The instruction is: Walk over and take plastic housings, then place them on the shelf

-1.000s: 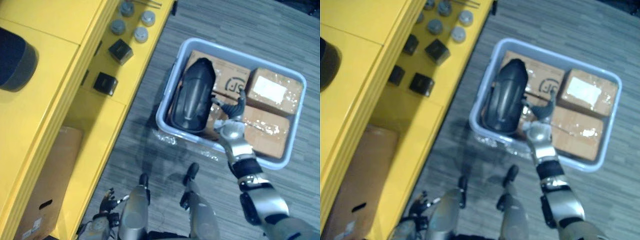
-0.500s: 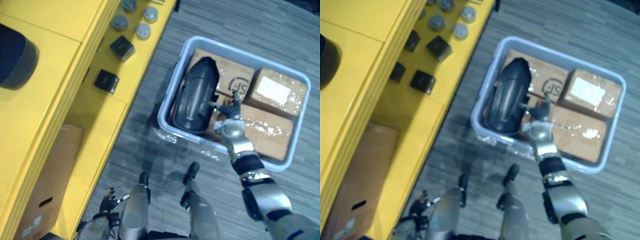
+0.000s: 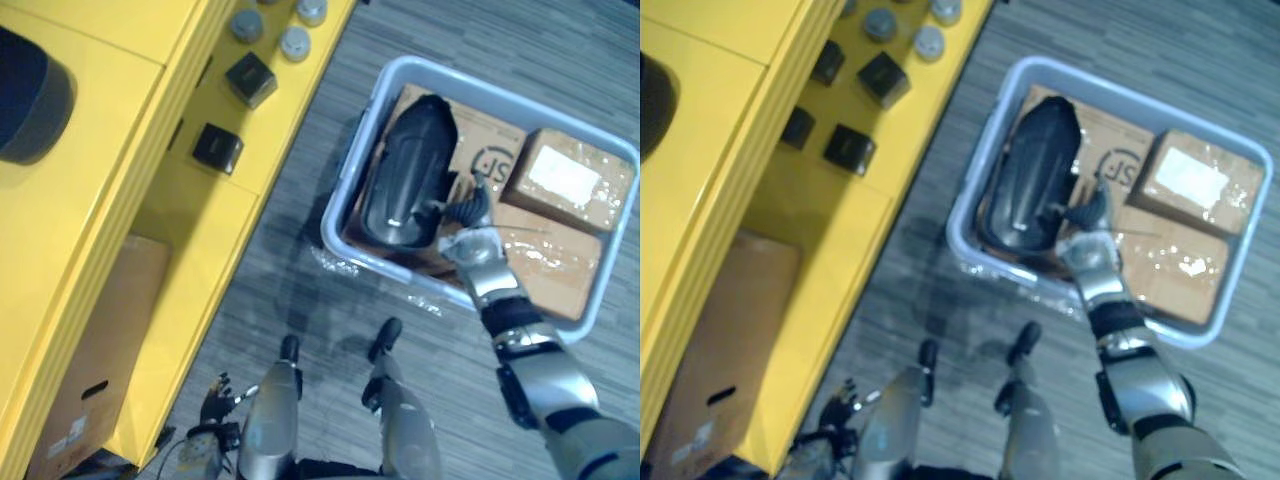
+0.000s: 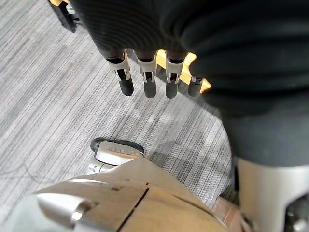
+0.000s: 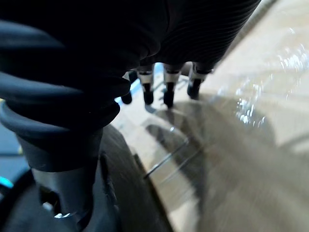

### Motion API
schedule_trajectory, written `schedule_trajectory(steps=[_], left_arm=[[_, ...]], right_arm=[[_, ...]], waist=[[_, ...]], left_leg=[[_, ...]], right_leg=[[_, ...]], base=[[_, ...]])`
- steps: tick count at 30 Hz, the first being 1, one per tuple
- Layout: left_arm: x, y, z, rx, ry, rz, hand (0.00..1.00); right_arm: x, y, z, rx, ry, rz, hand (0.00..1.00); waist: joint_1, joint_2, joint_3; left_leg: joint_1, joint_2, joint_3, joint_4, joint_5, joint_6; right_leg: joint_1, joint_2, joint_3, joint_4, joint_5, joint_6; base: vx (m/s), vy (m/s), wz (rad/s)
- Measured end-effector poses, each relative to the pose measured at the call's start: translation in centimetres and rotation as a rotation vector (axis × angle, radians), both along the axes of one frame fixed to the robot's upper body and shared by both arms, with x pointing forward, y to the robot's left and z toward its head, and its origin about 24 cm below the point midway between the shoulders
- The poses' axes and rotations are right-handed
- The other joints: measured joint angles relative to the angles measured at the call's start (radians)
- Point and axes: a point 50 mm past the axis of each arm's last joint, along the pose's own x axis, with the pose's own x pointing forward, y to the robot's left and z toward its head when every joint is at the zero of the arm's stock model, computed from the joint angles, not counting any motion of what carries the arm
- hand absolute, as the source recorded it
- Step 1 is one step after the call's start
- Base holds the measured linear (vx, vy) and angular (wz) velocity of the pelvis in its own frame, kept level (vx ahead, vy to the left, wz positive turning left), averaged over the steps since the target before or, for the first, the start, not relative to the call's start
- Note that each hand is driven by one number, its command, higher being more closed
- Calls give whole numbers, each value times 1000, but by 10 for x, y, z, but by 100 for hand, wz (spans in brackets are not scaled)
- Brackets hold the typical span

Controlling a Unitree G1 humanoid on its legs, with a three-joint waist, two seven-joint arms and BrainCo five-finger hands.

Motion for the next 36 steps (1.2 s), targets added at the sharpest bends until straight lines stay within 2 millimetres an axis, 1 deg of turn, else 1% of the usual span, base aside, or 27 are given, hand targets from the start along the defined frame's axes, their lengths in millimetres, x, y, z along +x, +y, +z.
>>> schedule_trajectory(steps=[1,3,5,7,9,14,17,19,22,23,25,27,29,30,31,33,34,35,36], left_arm=[[0,0,0,-1,0,1,0],[0,0,0,-1,0,0,0],[0,-1,0,-1,0,-1,0],[0,-1,0,-2,-2,-2,0],[0,-3,0,-8,-6,2,0],[2,-3,1,-9,-16,1,0],[3,-3,3,-6,-35,0,0],[6,-3,6,-2,-62,-1,0],[17,-4,16,-17,-147,11,0],[30,-8,29,-43,-241,15,0],[39,-16,38,-75,-303,-6,0],[54,-35,58,-139,-416,-68,0],[63,-42,71,-165,-486,-93,0],[70,-46,86,-176,-554,-115,0],[73,-49,92,-183,-579,-125,0],[85,-55,111,-199,-657,-154,0],[89,-58,116,-204,-676,-166,0],[97,-63,130,-213,-727,-188,0],[106,-68,145,-223,-779,-214,0]], right_arm=[[0,-2,1,-21,7,-3,100],[0,-7,4,-117,38,-11,100],[0,-10,5,-159,54,-17,100],[1,-8,6,-207,90,-4,100],[2,-4,0,-264,143,14,100],[2,-1,-2,-337,169,31,100],[0,-2,-7,-384,186,34,100],[-2,-2,-10,-396,192,34,100],[-3,-4,-10,-407,189,28,100],[-3,-5,-11,-408,187,22,100],[-4,-6,-12,-406,180,14,100],[-7,-11,-16,-364,151,-13,100],[-10,-14,-16,-333,113,-35,100],[-12,-16,-15,-310,75,-57,100],[-14,-18,-16,-305,64,-70,100],[-19,-23,-19,-282,39,-107,100],[-20,-25,-19,-279,30,-115,100],[-21,-25,-19,-280,7,-120,100],[-21,-24,-16,-278,-27,-118,100]], waist=[[0,0,0],[0,1,1],[1,2,1],[2,4,2],[6,9,5],[8,10,5],[10,10,5],[13,10,5],[13,10,5],[14,10,5],[13,11,5],[12,13,4],[7,13,3],[0,14,3],[-2,15,3],[-8,24,-3],[-9,28,-5],[-12,32,-7],[-24,39,-11]], left_leg=[[-1,0,-1,0,0,0],[-5,0,-8,0,4,-2],[-7,0,-13,-2,8,-4],[-7,1,-14,-4,12,-7],[-7,1,-16,-7,16,-9],[-7,2,-16,-15,19,-10],[-7,2,-16,-15,19,-10],[-6,2,-16,-15,19,-10],[-4,2,-15,-13,20,-10],[0,1,-15,-14,20,-10],[9,1,-14,-16,20,-10],[25,0,-15,-20,20,-10],[30,-1,-16,-20,20,-10],[34,-1,-16,-20,20,-10],[37,-2,-15,-20,20,-10],[50,-1,-14,-21,20,-10],[54,-1,-13,-22,20,-10],[63,-1,-7,-25,21,-10],[62,-2,-2,-25,22,-9]], right_leg=[[0,0,-1,0,0,0],[0,0,-8,0,-1,-1],[0,0,-11,0,-2,-2],[0,1,-12,0,-3,-4],[-1,1,-12,0,-4,-5],[-1,2,-13,0,-4,-6],[-1,2,-13,0,-4,-6],[-1,2,-13,0,-4,-6],[0,2,-12,0,-4,-6],[4,2,-12,0,-4,-6],[11,1,-12,0,-4,-6],[26,1,-13,0,-4,-6],[33,-1,-13,0,-4,-6],[37,-1,-13,0,-4,-6],[39,-2,-13,0,-4,-6],[52,-2,-12,0,-4,-6],[55,-2,-12,0,-4,-6],[58,-2,-9,0,-4,-6],[59,-3,-8,0,-4,-6]], base=[[-9,-1,7],[-8,-11,8],[-14,-20,7],[-10,-12,2],[0,0,0],[0,0,0],[0,0,0],[0,0,0],[0,0,0],[0,0,0],[0,0,0],[0,0,0],[1,6,2],[0,0,0],[0,0,0],[0,0,0],[-22,1,-5],[-32,-3,-6],[-32,-6,-6]])
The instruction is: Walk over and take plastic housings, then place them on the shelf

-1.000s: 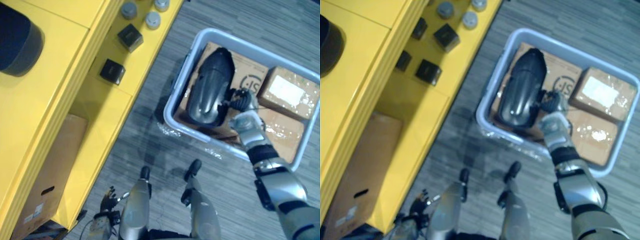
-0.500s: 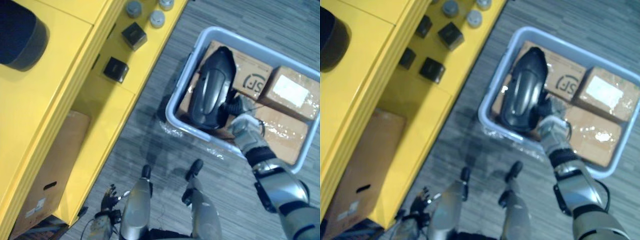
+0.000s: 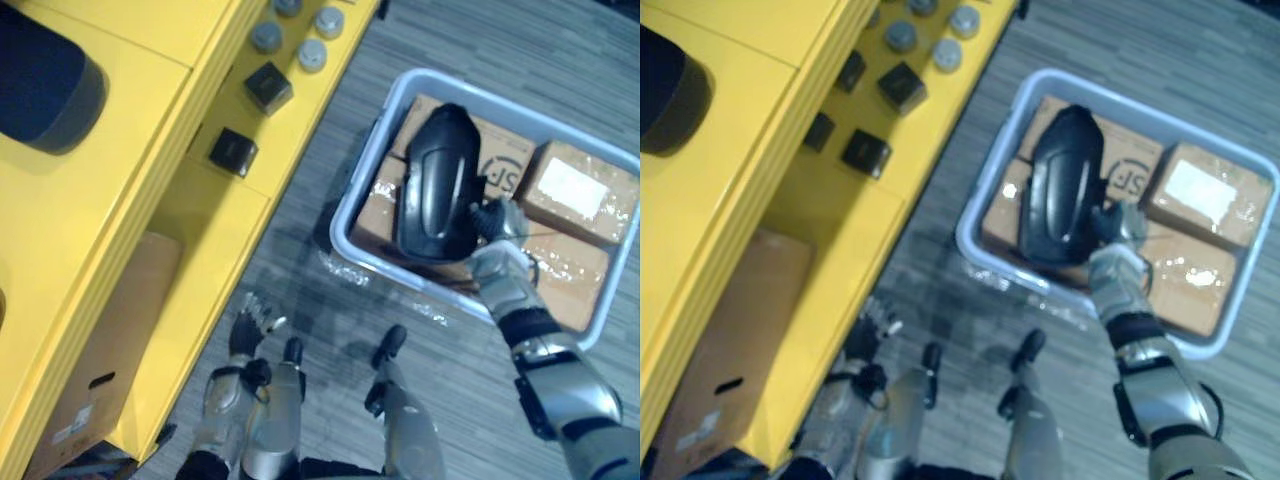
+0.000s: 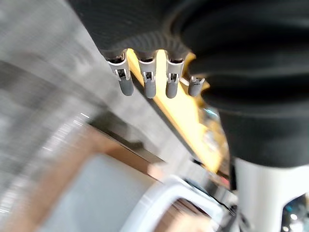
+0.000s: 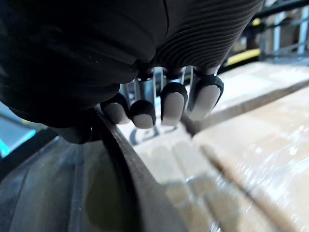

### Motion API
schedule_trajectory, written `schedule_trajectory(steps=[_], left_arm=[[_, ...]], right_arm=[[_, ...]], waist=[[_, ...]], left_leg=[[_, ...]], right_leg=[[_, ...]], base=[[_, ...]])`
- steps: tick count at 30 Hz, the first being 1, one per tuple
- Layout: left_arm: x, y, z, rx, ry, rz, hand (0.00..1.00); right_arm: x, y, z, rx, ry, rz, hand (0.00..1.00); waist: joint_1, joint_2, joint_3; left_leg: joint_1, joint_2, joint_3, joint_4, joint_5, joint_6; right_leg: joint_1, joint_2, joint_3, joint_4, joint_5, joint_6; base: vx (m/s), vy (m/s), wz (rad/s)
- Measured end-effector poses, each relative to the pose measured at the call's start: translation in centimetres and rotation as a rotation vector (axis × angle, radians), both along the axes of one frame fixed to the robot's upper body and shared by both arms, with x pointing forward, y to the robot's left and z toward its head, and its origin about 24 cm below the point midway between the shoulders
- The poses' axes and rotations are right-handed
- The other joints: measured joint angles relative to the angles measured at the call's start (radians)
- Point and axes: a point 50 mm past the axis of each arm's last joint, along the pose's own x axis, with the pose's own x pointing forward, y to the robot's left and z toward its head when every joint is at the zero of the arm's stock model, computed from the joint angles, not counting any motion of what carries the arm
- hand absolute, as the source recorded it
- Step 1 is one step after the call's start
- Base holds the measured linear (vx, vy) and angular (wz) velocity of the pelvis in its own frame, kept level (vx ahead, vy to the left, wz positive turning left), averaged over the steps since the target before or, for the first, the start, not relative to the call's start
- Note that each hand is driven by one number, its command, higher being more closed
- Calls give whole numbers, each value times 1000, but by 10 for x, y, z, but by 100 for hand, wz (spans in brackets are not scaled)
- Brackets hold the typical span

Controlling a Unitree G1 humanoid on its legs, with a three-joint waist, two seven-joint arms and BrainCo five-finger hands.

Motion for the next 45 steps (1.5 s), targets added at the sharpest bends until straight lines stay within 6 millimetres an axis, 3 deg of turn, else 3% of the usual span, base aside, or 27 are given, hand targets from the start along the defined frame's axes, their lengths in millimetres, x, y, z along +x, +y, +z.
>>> schedule_trajectory(steps=[2,7,16,27,30,39,45], left_arm=[[13,-7,25,-1,-78,-39,0],[32,-14,52,18,-142,-82,0],[55,-29,68,85,-117,-149,0],[89,-38,81,232,-16,-132,0],[97,-39,84,253,19,-112,0],[106,-49,99,245,9,-145,0],[110,-58,114,251,-41,-163,0]], right_arm=[[0,3,6,-1,-62,13,100],[-1,10,12,3,-127,49,100],[-1,20,13,16,-202,85,100],[11,50,58,41,-389,210,100],[12,60,60,42,-401,246,100],[14,79,57,55,-393,299,100],[18,101,60,43,-385,366,100]], waist=[[-11,16,-10],[-38,41,-44],[-63,16,-79],[-114,-13,-78],[-116,-26,-77],[-120,-27,-76],[-141,-27,-76]], left_leg=[[3,1,5,-1,3,-1],[40,11,17,-20,6,-4],[41,17,54,-21,7,-8],[-4,27,78,26,-5,-12],[-4,38,91,43,-15,-14],[-4,39,89,43,-17,-14],[1,34,67,40,-14,-12]], right_leg=[[0,0,2,0,0,0],[18,9,20,0,1,-1],[-4,12,55,0,12,-12],[-46,26,85,0,35,-25],[-46,36,101,0,38,-29],[-45,38,99,0,38,-28],[-30,32,76,0,40,-28]], base=[[-29,-12,-4],[-6,-16,-10],[-26,-7,-12],[-29,-9,-9],[-29,-11,-15],[-4,0,-2],[13,9,11]])
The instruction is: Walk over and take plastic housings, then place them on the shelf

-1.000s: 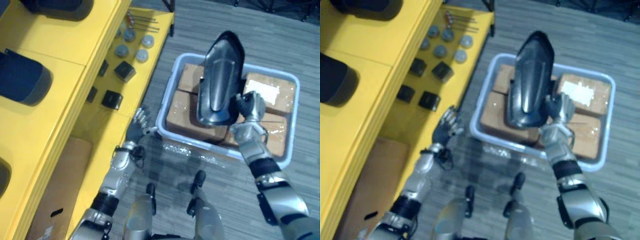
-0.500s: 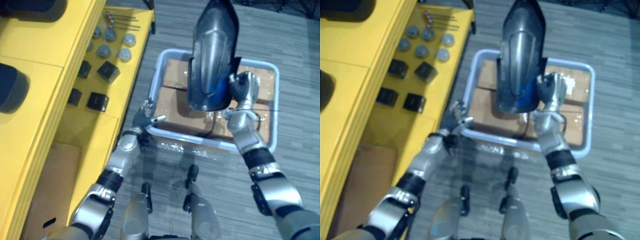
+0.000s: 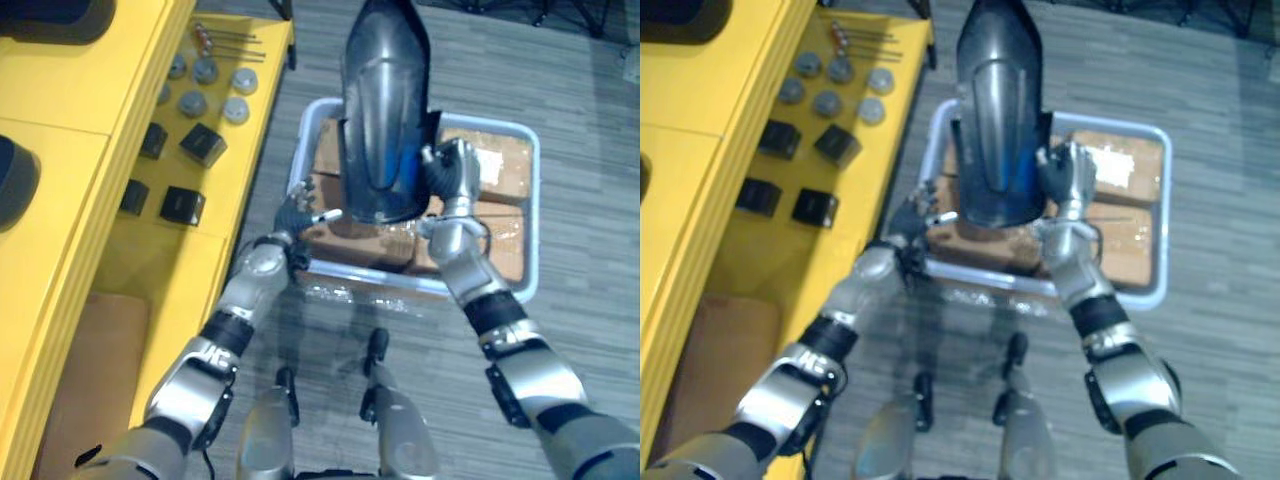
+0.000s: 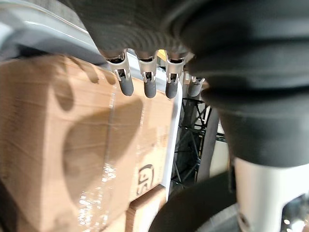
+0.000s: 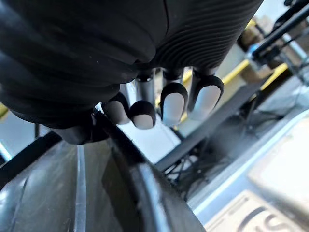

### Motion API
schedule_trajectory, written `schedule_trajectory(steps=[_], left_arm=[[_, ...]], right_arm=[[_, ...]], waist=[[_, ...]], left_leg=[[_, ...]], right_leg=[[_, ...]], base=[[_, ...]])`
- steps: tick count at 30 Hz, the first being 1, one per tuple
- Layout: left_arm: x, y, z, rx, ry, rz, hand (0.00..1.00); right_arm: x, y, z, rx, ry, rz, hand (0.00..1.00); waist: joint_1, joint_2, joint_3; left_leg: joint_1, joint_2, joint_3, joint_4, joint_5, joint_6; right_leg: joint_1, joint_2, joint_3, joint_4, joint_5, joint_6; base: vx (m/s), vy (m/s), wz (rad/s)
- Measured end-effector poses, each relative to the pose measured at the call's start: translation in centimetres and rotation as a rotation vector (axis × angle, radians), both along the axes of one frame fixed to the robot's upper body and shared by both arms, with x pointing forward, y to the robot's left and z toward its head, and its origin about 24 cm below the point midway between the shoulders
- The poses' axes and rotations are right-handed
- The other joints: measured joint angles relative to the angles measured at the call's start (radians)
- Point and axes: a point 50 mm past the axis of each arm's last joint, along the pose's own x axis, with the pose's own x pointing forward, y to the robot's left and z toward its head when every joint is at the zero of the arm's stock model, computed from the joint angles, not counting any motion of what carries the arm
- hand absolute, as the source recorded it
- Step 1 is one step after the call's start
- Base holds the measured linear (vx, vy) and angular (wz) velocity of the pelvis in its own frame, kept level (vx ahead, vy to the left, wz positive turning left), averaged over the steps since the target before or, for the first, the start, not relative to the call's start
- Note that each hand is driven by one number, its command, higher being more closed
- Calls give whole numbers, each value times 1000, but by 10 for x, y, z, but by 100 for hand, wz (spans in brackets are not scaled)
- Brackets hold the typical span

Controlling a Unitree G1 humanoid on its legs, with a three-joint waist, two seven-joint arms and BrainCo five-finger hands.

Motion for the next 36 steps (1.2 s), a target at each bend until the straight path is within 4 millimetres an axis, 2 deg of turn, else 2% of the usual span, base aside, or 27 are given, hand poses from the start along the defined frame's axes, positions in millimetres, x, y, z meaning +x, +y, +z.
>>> schedule_trajectory(steps=[4,12,25,26,33,36], left_arm=[[1,-5,5,8,-34,-17,0],[0,-11,2,-4,-34,-24,0],[0,-9,9,-65,-81,-14,0],[0,-9,9,-65,-82,-11,100],[0,-6,13,-84,-117,37,100],[0,-4,14,-83,-119,64,100]], right_arm=[[3,9,-4,-9,23,21,100],[3,19,-21,-49,79,58,100],[2,27,-25,-71,80,102,100],[2,27,-25,-71,79,104,100],[-1,34,-25,-64,49,156,100],[-4,36,-27,-51,29,179,100]], waist=[[0,-2,-1],[-1,-7,-4],[-7,-7,-4],[-7,-7,-4],[-14,-11,-4],[-17,-24,-4]], left_leg=[[3,-6,-3,-1,2,4],[-1,-12,-3,4,5,7],[-2,-11,-3,4,4,6],[-2,-11,-3,4,4,6],[-4,-11,-3,4,4,6],[-5,-11,-1,5,4,6]], right_leg=[[5,-6,-1,0,2,2],[5,-14,-1,0,4,3],[5,-13,-2,0,4,4],[4,-13,-2,0,4,4],[2,-12,-1,0,4,4],[-1,-12,0,0,4,4]], base=[[-4,11,4],[0,0,0],[0,0,0],[0,0,0],[0,0,0],[0,0,0]])
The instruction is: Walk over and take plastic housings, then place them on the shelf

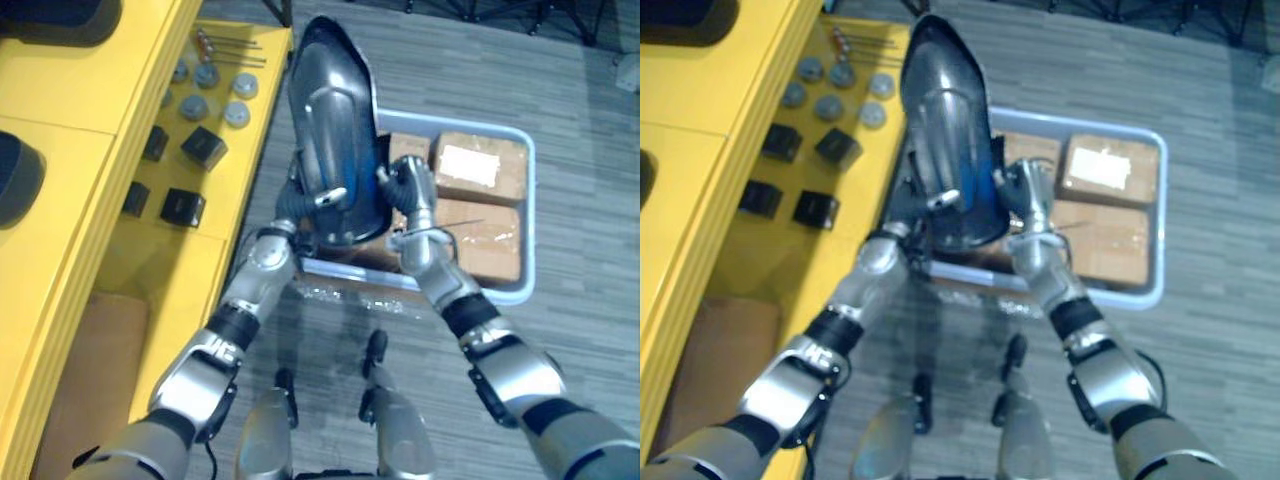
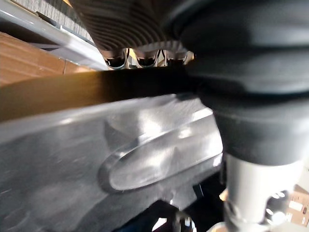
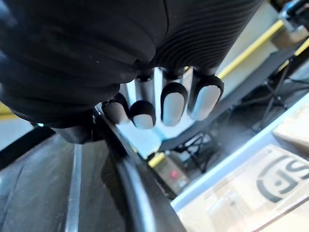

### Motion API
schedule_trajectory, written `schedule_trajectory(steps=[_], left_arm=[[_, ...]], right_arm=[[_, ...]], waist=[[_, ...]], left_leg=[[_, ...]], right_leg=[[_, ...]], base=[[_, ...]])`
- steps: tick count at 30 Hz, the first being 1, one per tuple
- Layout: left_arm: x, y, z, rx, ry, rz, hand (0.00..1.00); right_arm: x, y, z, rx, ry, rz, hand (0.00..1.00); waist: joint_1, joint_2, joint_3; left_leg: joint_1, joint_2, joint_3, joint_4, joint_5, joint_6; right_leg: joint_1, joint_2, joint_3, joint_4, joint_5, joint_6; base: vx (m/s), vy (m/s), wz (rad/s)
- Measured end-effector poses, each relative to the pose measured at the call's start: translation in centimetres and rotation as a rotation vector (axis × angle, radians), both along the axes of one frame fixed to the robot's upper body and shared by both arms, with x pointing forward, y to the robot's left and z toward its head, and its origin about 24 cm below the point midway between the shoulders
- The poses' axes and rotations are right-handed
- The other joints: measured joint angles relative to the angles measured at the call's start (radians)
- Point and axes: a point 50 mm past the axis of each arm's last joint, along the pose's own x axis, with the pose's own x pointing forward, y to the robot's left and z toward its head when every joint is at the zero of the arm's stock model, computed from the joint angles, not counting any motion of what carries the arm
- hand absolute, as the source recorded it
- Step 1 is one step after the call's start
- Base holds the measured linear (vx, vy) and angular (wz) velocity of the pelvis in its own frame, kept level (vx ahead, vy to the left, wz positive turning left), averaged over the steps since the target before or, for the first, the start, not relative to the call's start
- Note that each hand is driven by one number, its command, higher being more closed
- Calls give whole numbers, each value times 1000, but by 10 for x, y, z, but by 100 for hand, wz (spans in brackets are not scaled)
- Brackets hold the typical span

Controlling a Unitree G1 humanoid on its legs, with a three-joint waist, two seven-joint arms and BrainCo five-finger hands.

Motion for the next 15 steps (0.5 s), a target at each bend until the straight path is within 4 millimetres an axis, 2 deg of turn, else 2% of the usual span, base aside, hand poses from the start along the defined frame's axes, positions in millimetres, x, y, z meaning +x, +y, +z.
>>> schedule_trajectory(steps=[3,7,15], left_arm=[[0,2,0,7,0,29,100],[0,3,0,29,-8,50,100],[-1,0,1,40,-21,84,100]], right_arm=[[-4,4,2,22,-30,15,100],[-7,9,7,28,-59,33,100],[-12,13,4,64,-60,50,100]], waist=[[-9,-10,-2],[-13,-10,-2],[-16,-10,-2]], left_leg=[[0,0,1,1,0,0],[3,-1,3,-1,0,0],[20,-2,6,-2,0,0]], right_leg=[[-1,0,1,0,0,0],[-1,0,3,0,0,0],[13,-1,6,0,1,-1]], base=[[0,0,0],[0,0,0],[0,0,0]])
